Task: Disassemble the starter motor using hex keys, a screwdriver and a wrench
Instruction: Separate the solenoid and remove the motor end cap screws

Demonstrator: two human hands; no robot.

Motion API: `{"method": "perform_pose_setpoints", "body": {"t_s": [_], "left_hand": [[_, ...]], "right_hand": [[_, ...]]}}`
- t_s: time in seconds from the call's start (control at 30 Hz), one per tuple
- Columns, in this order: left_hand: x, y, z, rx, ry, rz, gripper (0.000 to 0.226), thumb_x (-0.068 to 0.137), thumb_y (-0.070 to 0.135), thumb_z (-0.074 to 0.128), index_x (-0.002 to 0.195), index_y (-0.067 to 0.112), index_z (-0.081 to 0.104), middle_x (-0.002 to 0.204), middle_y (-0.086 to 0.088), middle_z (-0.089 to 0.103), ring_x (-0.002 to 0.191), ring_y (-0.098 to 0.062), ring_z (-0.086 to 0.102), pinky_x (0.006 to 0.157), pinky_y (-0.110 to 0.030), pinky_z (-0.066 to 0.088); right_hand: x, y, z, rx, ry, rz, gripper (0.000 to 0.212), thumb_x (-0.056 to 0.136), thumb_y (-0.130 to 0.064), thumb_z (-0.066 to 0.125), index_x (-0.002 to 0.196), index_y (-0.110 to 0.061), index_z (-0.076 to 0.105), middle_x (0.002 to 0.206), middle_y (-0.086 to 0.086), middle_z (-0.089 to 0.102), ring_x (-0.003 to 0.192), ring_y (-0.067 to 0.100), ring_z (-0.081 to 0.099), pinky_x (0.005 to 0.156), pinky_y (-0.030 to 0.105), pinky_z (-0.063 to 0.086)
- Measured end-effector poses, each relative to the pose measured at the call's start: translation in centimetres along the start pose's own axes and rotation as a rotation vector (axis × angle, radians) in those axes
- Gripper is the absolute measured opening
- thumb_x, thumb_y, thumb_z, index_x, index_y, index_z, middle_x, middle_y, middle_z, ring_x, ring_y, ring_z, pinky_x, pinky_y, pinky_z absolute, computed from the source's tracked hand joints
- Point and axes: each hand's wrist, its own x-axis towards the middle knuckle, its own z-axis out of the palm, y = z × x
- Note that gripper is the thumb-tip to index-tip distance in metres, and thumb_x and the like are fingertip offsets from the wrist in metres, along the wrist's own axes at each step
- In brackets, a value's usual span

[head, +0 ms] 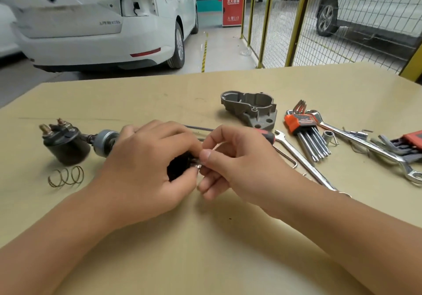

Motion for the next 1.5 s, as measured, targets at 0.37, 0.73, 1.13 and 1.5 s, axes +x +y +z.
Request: {"method": "perform_pose_setpoints", "body": {"t_s": [0.37, 0.73, 1.13, 1.5], "left_hand": [[-0.3, -1.9, -0.7, 0.037, -0.094, 0.05, 0.057, 0.078, 0.072, 0.062, 0.127, 0.043, 0.066, 0.119, 0.024, 0.069, 0.108, -0.012, 0.067, 0.088, -0.052, 0.047], [-0.3, -2.1, -0.6, -0.04, -0.051, 0.036, 0.054, 0.076, 0.066, 0.066, 0.123, 0.039, 0.07, 0.116, 0.021, 0.07, 0.107, -0.014, 0.066, 0.088, -0.053, 0.047], [0.0, -0.3, 2.0, 0.026, 0.133, 0.149, 0.018, 0.082, 0.017, 0.07, 0.097, 0.021, 0.079, 0.116, 0.012, 0.074, 0.103, -0.023, 0.071, 0.089, -0.054, 0.049], [-0.2, -0.1, 2.4, -0.114, 0.23, 0.055, 0.014, 0.085, 0.028, 0.066, 0.087, 0.025, 0.079, 0.108, 0.016, 0.074, 0.1, -0.011, 0.069, 0.095, -0.058, 0.049]], "right_hand": [[0.1, 1.0, 0.5, 0.047, 0.082, -0.063, 0.009, 0.089, 0.003, 0.073, 0.083, -0.002, 0.067, 0.071, 0.014, 0.073, 0.068, 0.031, 0.077, 0.066, 0.046, 0.065], [0.2, 0.9, 0.3, -0.22, 0.195, -0.149, 0.039, 0.06, -0.003, 0.096, 0.084, -0.021, 0.071, 0.081, 0.0, 0.075, 0.071, 0.02, 0.075, 0.072, 0.046, 0.064], [0.4, 0.8, -0.5, -0.068, 0.071, -0.04, 0.012, 0.069, -0.014, 0.069, 0.08, -0.011, 0.071, 0.076, 0.01, 0.074, 0.076, 0.023, 0.077, 0.071, 0.047, 0.065], [0.0, 0.9, -0.9, -0.229, -0.141, 0.079, 0.041, 0.104, -0.039, 0.054, 0.081, -0.007, 0.064, 0.061, 0.002, 0.066, 0.057, 0.038, 0.073, 0.055, 0.06, 0.06]]}}
